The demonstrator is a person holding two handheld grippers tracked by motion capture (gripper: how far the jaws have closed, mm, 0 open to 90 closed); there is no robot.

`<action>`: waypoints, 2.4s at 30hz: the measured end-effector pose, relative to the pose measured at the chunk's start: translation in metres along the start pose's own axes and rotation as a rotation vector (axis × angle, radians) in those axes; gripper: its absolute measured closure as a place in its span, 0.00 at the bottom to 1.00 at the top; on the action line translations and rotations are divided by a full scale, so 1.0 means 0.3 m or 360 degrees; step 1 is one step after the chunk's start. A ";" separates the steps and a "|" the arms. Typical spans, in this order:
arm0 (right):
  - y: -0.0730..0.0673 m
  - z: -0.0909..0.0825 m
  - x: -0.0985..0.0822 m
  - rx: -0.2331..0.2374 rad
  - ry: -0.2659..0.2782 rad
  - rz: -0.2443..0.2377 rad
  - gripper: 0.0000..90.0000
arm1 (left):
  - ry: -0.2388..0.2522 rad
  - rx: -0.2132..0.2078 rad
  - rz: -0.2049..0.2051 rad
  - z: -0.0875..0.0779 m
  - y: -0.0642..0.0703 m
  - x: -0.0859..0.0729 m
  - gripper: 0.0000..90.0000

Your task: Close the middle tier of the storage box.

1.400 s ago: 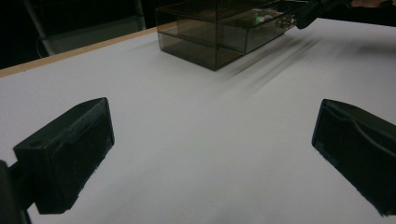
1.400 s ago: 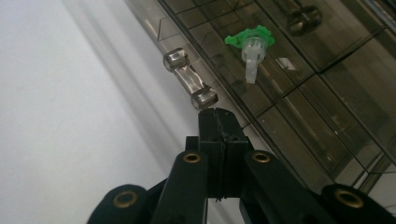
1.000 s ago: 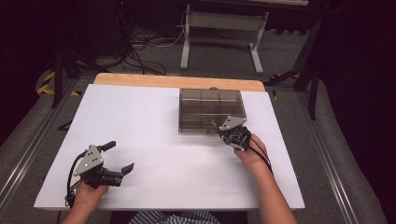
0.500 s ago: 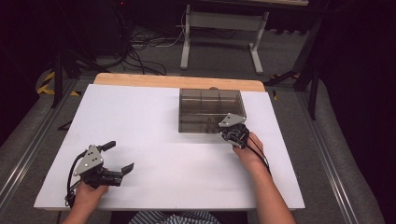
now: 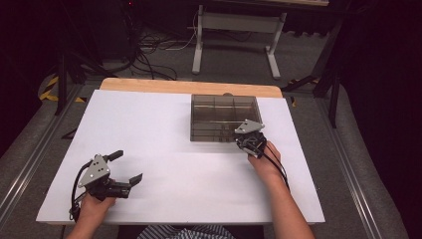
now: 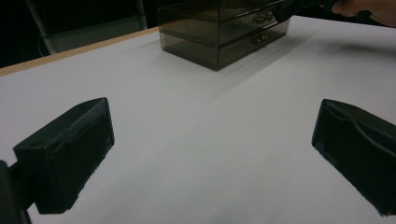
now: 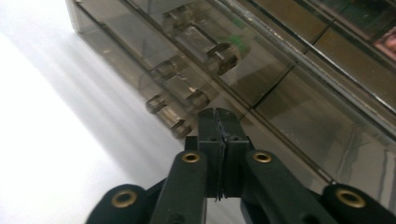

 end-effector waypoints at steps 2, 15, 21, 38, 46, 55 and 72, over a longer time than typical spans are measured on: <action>-0.009 -0.013 -0.004 0.0050 0.0007 -0.0004 0.88 | -0.0002 -0.0002 0.0000 0.000 0.001 0.000 0.00; -0.065 -0.098 0.013 0.0238 0.0118 -0.0086 0.34 | 0.0000 -0.0003 0.0007 0.000 0.001 0.000 0.00; -0.103 -0.128 0.023 0.0361 0.0170 -0.0134 0.14 | -0.0004 -0.0007 0.0004 0.002 0.001 0.000 0.00; -0.135 -0.209 0.063 0.0362 0.0359 -0.0185 0.00 | -0.0002 -0.0009 0.0006 0.001 0.002 0.000 0.00; -0.136 -0.253 0.059 0.0360 0.0421 -0.0135 0.00 | 0.0002 -0.0012 0.0006 -0.001 0.003 0.000 0.00; -0.126 -0.286 0.015 0.0334 0.0461 -0.0074 0.00 | 0.0002 -0.0007 0.0008 -0.001 0.001 0.001 0.00; -0.110 -0.290 -0.114 0.0333 0.0496 0.0020 0.00 | 0.0013 0.0004 -0.0004 -0.003 -0.003 0.003 0.00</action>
Point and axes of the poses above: each handheld gripper's, and its own axes: z roughly forward along the jaws, x roughly out of its top, y roughly to its right, the point moved 10 cm from there along z, roughly forward along the jaws, and after that the axes turned 15 degrees about -y, right-handed, at the moved point
